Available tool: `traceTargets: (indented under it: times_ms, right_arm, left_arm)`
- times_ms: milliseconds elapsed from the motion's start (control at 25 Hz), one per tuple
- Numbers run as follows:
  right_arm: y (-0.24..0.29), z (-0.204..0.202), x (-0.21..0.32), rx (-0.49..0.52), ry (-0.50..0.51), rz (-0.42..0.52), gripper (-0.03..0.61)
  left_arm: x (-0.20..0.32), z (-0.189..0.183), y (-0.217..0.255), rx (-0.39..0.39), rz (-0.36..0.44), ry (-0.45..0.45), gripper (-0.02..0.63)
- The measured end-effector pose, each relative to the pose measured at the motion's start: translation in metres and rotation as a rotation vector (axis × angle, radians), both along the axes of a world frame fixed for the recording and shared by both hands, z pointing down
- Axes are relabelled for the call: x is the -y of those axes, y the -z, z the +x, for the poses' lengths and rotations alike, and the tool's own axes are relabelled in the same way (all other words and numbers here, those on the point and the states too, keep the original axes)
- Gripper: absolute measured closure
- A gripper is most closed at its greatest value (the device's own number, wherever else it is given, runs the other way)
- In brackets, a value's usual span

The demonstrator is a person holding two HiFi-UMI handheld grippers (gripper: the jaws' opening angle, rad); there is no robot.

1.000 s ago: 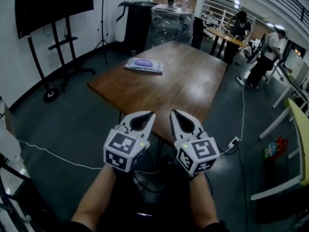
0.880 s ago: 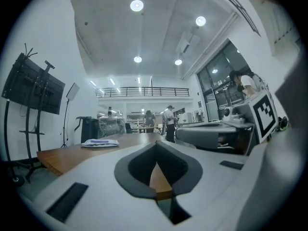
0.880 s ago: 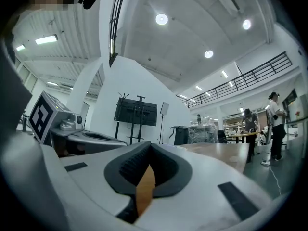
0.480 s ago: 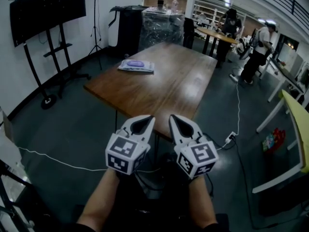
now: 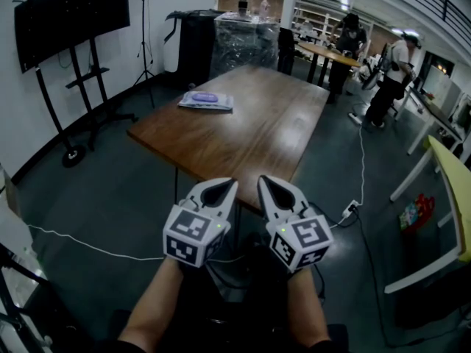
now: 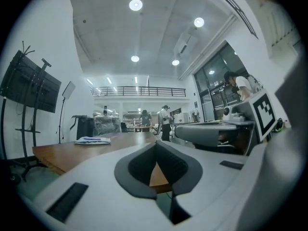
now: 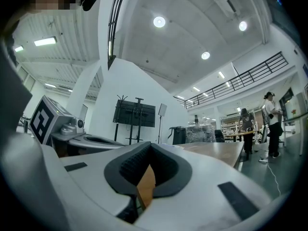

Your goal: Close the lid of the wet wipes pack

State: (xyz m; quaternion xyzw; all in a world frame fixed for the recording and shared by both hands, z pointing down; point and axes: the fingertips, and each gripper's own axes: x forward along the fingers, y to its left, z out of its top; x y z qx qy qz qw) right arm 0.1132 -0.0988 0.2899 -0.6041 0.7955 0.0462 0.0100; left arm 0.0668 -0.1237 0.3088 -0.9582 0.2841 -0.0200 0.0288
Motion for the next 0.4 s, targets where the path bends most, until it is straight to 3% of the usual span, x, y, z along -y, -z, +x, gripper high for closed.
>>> traceTargets:
  times_ms: [400]
  right_arm:
    - [-0.0015,-0.0063,0.0012,-0.006,-0.001,0.002,0.571]
  left_arm:
    - [-0.0002,-0.0039,-0.0025,-0.001,-0.004,-0.009,0.606]
